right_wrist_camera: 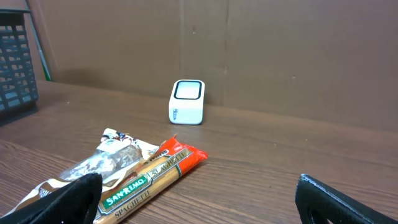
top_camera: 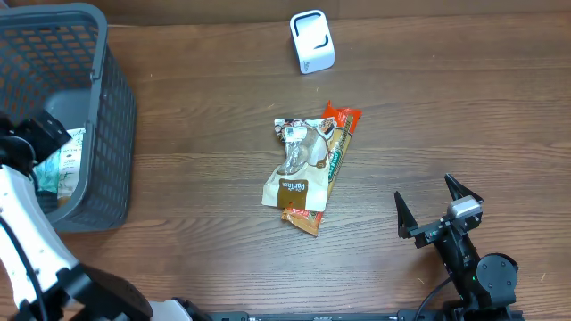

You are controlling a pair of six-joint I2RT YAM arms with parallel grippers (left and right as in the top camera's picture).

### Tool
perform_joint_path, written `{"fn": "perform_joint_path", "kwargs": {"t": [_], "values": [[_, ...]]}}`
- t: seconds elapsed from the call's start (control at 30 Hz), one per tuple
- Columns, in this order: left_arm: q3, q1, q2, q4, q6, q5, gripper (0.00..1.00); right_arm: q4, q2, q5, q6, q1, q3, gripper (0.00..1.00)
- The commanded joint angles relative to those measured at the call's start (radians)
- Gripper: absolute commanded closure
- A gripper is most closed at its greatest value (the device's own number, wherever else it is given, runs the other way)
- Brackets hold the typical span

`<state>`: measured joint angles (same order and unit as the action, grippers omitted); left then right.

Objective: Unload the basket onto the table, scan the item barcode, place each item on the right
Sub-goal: 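Reach the left gripper into the basket and grasp the white Pantene tube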

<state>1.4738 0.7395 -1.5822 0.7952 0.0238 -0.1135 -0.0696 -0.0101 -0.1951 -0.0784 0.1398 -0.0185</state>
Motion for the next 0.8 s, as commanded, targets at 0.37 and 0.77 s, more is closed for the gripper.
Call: {"fn": "perform_joint_path", "kwargs": {"t": [0.37, 0.77], "values": [[-0.085, -0.007, -0.29, -0.052, -0.309, -0.011, 0.07, 0.005, 0.007, -0.001, 0.004, 0.007, 0.01, 0.0], [-0.085, -0.007, -0.438, -0.025, -0.262, 0.089, 0.04, 0.005, 0.007, -0.001, 0.004, 0.007, 0.01, 0.0]]}}
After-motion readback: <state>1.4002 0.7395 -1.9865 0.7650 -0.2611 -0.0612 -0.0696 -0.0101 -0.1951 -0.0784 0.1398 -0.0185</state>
